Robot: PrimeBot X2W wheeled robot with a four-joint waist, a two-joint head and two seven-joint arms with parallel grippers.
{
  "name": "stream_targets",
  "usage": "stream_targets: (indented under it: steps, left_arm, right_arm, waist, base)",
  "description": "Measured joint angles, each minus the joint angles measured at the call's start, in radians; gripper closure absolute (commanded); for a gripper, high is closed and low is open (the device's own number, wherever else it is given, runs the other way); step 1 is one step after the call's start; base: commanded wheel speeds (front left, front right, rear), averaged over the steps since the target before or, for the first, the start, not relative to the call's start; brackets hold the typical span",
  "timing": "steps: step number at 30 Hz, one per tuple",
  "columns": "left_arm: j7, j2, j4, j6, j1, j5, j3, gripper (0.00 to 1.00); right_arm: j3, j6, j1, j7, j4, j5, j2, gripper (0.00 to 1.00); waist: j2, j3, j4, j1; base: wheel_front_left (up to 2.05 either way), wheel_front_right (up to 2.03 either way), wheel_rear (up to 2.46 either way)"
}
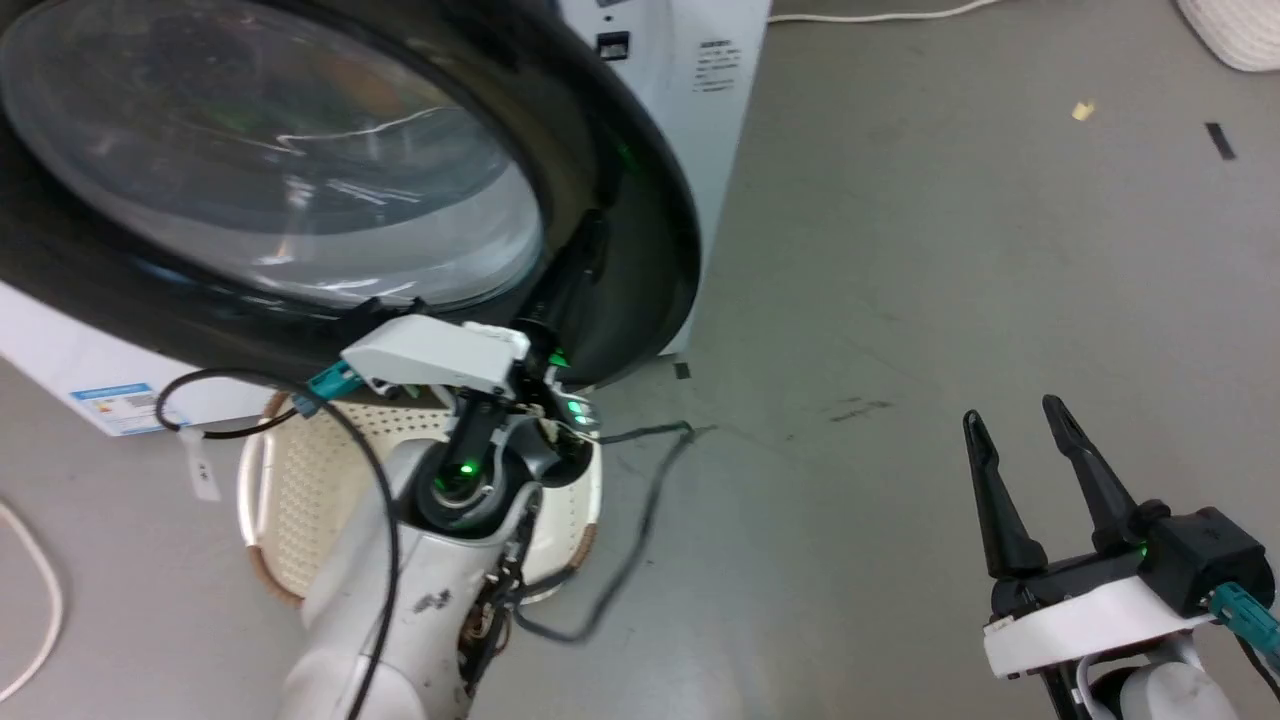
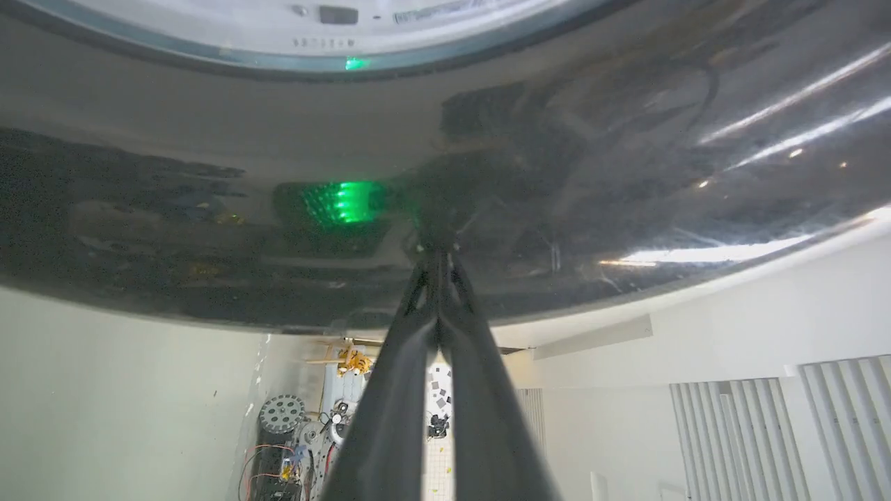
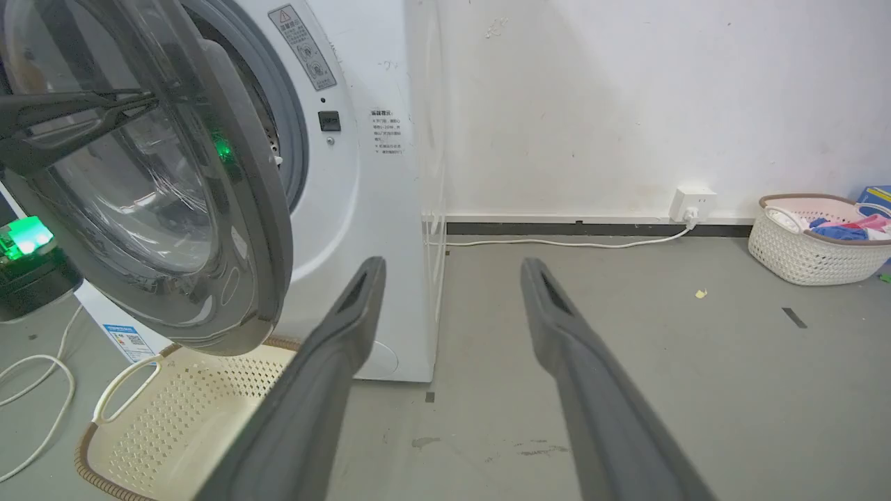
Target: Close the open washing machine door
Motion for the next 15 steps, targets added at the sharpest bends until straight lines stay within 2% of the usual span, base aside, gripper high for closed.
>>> stream_targets:
  steps: [4,7,8,9,13,15]
  left_arm:
    - [-0.024,-0.001,-0.017,0.000,0.007,0.059,-0.030,1.00]
    - [-0.068,0.001,-0.057,0.000,0.055,0.178,-0.042,1.00]
    - [-0.089,0.004,-0.075,0.000,0.084,0.220,-0.048,0.62]
    - [-0.109,0.007,-0.091,0.000,0.117,0.251,-0.053,0.00]
    - [-0.184,0.033,-0.159,0.000,0.257,0.313,-0.053,0.00]
    - [-0.231,0.089,-0.198,0.000,0.306,0.421,-0.078,0.00]
  right_arm:
    - [0.008,0.000,0.000,0.000,0.002,0.001,0.000,0.00]
    - [0.009,0.000,0.002,0.000,-0.001,0.002,0.001,0.00]
    - [0.010,0.000,0.002,0.000,-0.002,0.003,0.001,0.00]
    - [0.009,0.000,0.005,0.000,-0.006,0.005,0.000,0.00]
    - [0.020,0.000,0.034,0.000,-0.013,0.008,-0.004,0.00]
    - [0.044,0.000,0.054,0.000,-0.010,0.008,-0.012,0.00]
  waist:
    - [0.0000,-0.016,0.029,-0.0001]
    - [0.0000,-0.039,0.056,-0.0002]
    - [0.0000,-0.049,0.066,-0.0002]
    - [0.0000,-0.059,0.076,-0.0002]
    - [0.0000,-0.103,0.129,-0.0003]
    - [0.0000,-0.127,0.157,-0.0005]
  base:
    - [0.00,0.00,0.00]
    - [0.00,0.00,0.00]
    - [0.00,0.00,0.00]
    - [0.00,0.00,0.00]
    - [0.00,0.00,0.00]
    - [0.00,0.00,0.00]
